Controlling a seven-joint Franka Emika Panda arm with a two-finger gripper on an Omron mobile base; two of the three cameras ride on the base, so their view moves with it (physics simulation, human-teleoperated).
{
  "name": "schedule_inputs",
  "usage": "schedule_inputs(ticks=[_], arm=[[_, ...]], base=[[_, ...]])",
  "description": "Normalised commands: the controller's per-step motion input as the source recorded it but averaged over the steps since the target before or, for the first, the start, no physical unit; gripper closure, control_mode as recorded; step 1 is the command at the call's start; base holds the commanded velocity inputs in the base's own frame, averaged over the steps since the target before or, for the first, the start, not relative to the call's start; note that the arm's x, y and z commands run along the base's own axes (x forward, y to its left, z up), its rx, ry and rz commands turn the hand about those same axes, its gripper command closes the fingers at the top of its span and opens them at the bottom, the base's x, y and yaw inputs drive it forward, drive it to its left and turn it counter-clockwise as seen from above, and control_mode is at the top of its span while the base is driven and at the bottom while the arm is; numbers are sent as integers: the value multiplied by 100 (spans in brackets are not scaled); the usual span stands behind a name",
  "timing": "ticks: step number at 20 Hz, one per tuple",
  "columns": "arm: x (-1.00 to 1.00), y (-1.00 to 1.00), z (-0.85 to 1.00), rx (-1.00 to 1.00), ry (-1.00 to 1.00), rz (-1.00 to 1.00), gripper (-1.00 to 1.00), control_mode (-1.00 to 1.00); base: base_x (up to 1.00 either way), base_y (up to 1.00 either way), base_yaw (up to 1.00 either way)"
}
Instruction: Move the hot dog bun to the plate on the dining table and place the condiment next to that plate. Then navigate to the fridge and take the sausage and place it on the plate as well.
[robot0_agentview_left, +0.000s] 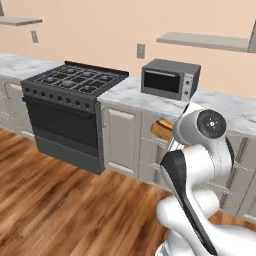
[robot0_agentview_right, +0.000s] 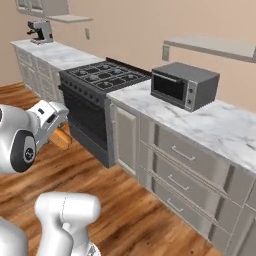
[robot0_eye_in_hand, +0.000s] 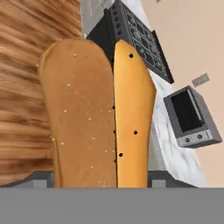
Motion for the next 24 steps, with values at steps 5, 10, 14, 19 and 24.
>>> schedule_inputs(ticks=[5, 10, 14, 19, 24], arm=[[0, 0, 0, 0, 0, 0, 100, 100], [0, 0, 0, 0, 0, 0, 100, 100], [0, 0, 0, 0, 0, 0, 100, 100], [0, 0, 0, 0, 0, 0, 100, 100], [0, 0, 0, 0, 0, 0, 100, 100]], base=[[2, 47, 66], [5, 44, 63], [5, 43, 61], [10, 40, 59], [9, 36, 57]])
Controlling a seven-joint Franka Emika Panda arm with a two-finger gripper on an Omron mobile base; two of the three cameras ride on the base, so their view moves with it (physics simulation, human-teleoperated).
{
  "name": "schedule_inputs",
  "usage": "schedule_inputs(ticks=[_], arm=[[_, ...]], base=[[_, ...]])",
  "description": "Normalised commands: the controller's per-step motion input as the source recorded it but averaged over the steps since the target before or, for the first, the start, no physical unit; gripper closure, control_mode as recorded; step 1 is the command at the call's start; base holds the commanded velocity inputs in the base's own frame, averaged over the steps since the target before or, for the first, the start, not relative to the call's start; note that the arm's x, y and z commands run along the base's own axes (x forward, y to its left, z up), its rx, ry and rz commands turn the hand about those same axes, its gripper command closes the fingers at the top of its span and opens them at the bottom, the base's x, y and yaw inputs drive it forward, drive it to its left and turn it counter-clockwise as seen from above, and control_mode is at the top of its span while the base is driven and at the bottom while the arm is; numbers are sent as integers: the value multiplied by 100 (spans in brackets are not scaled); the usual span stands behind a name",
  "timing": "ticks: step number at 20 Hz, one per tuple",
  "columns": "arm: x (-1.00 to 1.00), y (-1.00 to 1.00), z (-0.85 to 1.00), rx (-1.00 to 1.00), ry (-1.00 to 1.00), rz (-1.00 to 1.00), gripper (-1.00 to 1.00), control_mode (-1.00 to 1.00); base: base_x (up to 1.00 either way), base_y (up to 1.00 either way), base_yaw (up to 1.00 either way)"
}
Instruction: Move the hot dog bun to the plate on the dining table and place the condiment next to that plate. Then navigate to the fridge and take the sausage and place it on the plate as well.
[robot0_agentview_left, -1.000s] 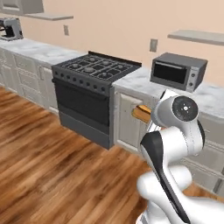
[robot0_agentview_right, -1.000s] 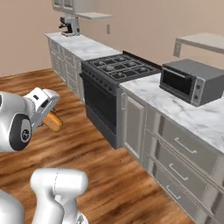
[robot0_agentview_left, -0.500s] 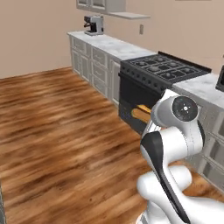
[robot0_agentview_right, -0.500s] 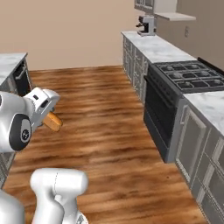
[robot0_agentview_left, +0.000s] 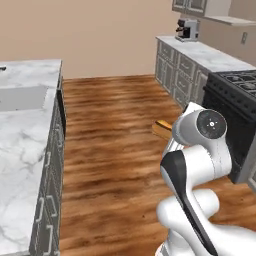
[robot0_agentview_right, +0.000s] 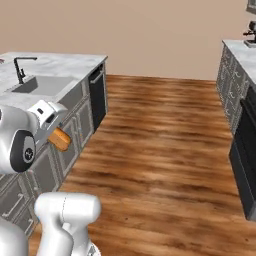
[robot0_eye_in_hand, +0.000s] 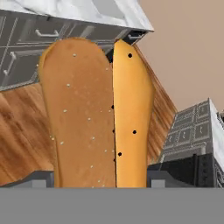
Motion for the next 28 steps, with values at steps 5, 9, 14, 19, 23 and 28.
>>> schedule_inputs(ticks=[5, 9, 14, 19, 23, 28], arm=[[0, 0, 0, 0, 0, 0, 100, 100], [0, 0, 0, 0, 0, 0, 100, 100], [0, 0, 0, 0, 0, 0, 100, 100], [0, 0, 0, 0, 0, 0, 100, 100], [0, 0, 0, 0, 0, 0, 100, 100], [0, 0, 0, 0, 0, 0, 100, 100]], base=[[8, 21, 52], [34, 3, 31], [-46, 91, 30], [-4, 100, 15], [16, 100, 6], [17, 100, 3]])
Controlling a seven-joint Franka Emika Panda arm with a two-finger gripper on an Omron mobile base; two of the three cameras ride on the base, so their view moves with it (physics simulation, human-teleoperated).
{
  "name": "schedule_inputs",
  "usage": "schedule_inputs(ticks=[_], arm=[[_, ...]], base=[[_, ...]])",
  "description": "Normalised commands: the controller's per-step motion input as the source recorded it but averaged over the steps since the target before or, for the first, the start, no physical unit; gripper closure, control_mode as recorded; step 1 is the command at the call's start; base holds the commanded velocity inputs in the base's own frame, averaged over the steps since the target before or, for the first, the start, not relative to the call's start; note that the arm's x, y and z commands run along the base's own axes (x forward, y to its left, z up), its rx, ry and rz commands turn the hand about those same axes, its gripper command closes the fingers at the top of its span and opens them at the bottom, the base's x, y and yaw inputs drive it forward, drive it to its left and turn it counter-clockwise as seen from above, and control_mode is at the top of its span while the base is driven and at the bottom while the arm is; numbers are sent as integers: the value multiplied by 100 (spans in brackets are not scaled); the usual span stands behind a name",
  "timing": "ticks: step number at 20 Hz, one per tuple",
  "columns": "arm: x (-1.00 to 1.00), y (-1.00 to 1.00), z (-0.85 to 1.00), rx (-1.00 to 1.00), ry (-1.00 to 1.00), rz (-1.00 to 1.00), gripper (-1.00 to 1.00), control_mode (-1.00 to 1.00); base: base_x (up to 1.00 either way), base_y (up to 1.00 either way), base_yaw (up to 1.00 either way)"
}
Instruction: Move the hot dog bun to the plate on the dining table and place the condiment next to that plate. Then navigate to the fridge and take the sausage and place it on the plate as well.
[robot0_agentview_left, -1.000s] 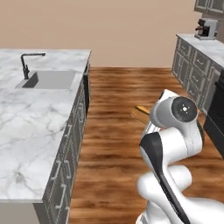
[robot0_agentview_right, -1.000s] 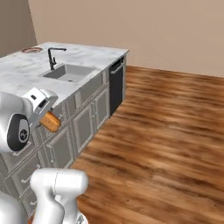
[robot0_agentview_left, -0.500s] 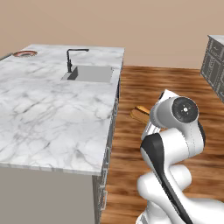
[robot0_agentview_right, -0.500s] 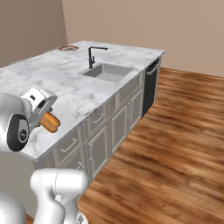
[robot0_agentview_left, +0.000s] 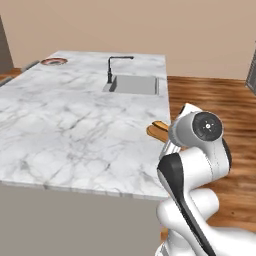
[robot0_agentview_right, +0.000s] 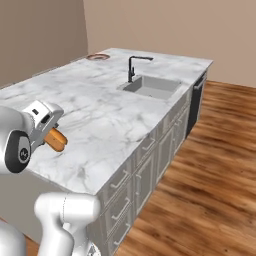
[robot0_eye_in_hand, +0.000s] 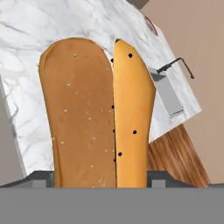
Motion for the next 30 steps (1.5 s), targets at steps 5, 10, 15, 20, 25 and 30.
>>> schedule_inputs(ticks=[5, 10, 15, 20, 25, 30], arm=[[0, 0, 0, 0, 0, 0, 100, 100], [0, 0, 0, 0, 0, 0, 100, 100], [0, 0, 0, 0, 0, 0, 100, 100], [0, 0, 0, 0, 0, 0, 100, 100], [0, 0, 0, 0, 0, 0, 100, 100], [0, 0, 0, 0, 0, 0, 100, 100]], base=[[15, 100, 0], [17, 100, 0], [1, 100, -25], [-1, 100, -33], [0, 100, -25], [-37, 100, -12]])
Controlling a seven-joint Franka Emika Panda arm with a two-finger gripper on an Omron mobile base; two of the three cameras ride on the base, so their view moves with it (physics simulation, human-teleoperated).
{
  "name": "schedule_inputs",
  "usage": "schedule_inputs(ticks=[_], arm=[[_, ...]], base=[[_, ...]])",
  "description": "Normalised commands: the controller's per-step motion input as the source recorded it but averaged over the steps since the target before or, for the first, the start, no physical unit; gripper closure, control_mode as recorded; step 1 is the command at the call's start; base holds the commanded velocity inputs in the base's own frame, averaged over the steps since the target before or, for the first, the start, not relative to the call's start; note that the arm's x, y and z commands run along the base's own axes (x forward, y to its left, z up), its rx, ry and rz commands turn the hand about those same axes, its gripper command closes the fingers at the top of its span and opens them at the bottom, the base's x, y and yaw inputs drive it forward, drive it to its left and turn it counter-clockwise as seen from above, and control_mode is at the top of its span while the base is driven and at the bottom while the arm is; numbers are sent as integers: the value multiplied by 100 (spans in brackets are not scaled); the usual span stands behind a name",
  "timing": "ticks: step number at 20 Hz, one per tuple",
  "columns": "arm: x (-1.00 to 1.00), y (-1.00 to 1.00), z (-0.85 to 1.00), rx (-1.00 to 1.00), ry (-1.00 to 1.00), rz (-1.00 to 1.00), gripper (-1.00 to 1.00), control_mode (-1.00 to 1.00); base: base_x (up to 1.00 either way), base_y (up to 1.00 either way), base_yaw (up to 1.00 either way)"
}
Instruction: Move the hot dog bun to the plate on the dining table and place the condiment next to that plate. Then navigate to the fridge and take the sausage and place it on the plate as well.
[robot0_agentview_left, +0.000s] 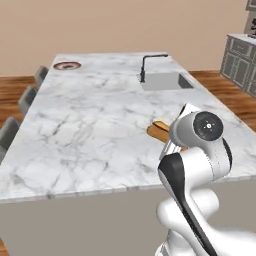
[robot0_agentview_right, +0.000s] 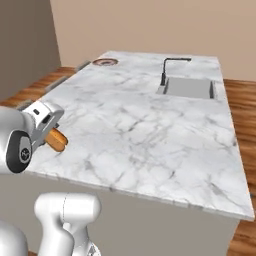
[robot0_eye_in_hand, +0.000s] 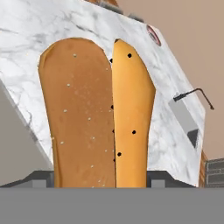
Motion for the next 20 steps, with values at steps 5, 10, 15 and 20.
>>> schedule_inputs(ticks=[5, 10, 15, 20], arm=[[0, 0, 0, 0, 0, 0, 100, 100], [0, 0, 0, 0, 0, 0, 100, 100], [0, 0, 0, 0, 0, 0, 100, 100], [0, 0, 0, 0, 0, 0, 100, 100]], base=[[-92, 100, -4], [-43, 100, -4], [14, 100, -6], [33, 100, -13]])
